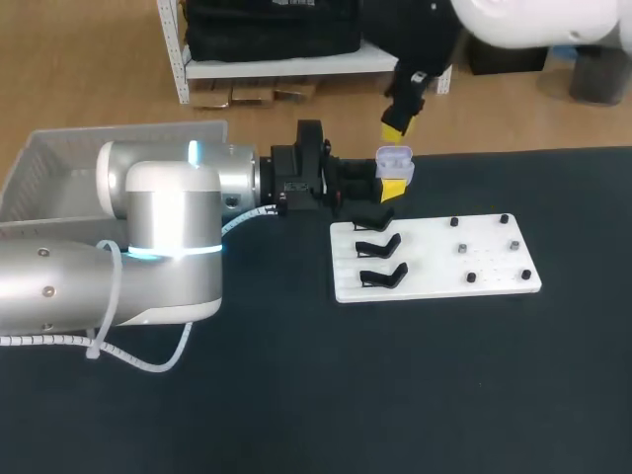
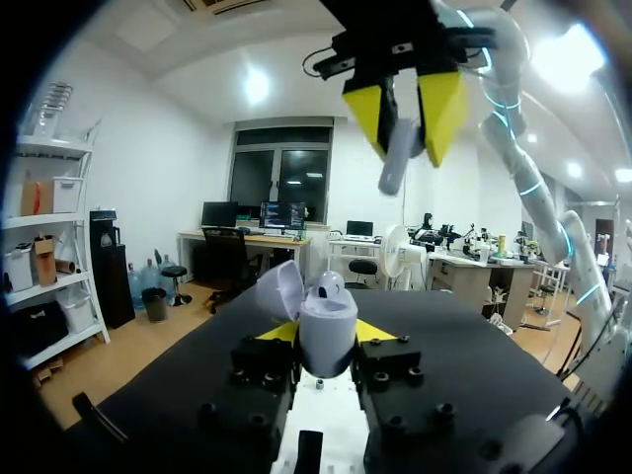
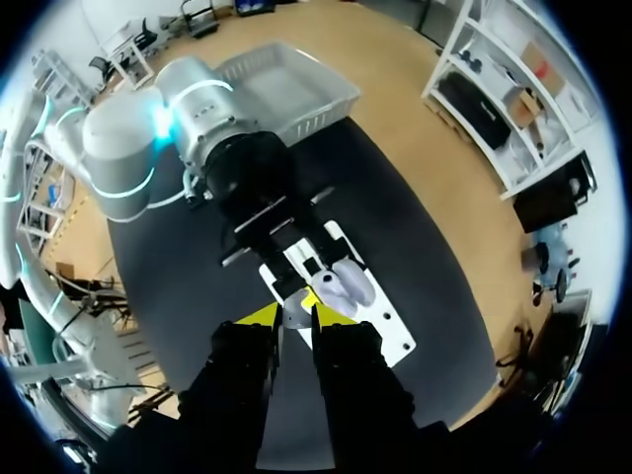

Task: Pick up each earbud case from the left stands, insert the matching earbuds, close the lid, and place the case in the box.

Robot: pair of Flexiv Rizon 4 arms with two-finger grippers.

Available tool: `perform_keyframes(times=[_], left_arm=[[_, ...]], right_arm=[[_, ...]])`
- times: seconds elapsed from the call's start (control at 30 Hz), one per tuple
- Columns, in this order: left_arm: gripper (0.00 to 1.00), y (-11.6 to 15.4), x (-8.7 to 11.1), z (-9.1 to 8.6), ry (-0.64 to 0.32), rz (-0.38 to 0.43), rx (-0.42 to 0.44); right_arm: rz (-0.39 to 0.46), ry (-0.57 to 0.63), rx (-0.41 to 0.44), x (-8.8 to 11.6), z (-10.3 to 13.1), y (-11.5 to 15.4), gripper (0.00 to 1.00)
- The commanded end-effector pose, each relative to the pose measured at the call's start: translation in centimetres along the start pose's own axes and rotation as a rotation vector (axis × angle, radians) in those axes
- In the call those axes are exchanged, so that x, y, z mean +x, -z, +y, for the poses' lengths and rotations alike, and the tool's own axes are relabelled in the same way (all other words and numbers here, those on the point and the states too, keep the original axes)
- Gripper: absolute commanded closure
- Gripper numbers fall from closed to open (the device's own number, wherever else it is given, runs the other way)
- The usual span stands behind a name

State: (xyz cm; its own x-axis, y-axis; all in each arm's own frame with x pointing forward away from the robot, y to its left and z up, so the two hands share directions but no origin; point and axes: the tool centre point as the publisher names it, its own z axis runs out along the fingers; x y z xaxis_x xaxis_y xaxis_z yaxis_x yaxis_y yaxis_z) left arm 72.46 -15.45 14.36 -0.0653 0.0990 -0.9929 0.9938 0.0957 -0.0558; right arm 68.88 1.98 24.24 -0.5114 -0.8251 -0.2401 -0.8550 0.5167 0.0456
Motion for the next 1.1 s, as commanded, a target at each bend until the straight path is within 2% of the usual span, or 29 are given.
perform_keyframes(times=[0.03, 0.43, 1.1], left_arm=[[1.00, 0.0, 0.2, -0.1, -0.004, -0.008, -0.005], [1.00, 0.0, 0.2, -0.1, -0.004, -0.008, -0.005], [1.00, 0.0, 0.2, -0.1, -0.004, -0.008, -0.005]], right_arm=[[0.003, 0.009, -0.004, 0.1, -0.5, -0.9, 1.00], [0.023, -0.002, 0.003, 0.2, -1.3, -2.4, 1.00], [0.039, -0.083, -0.008, -0.2, -1.8, -3.7, 1.00]])
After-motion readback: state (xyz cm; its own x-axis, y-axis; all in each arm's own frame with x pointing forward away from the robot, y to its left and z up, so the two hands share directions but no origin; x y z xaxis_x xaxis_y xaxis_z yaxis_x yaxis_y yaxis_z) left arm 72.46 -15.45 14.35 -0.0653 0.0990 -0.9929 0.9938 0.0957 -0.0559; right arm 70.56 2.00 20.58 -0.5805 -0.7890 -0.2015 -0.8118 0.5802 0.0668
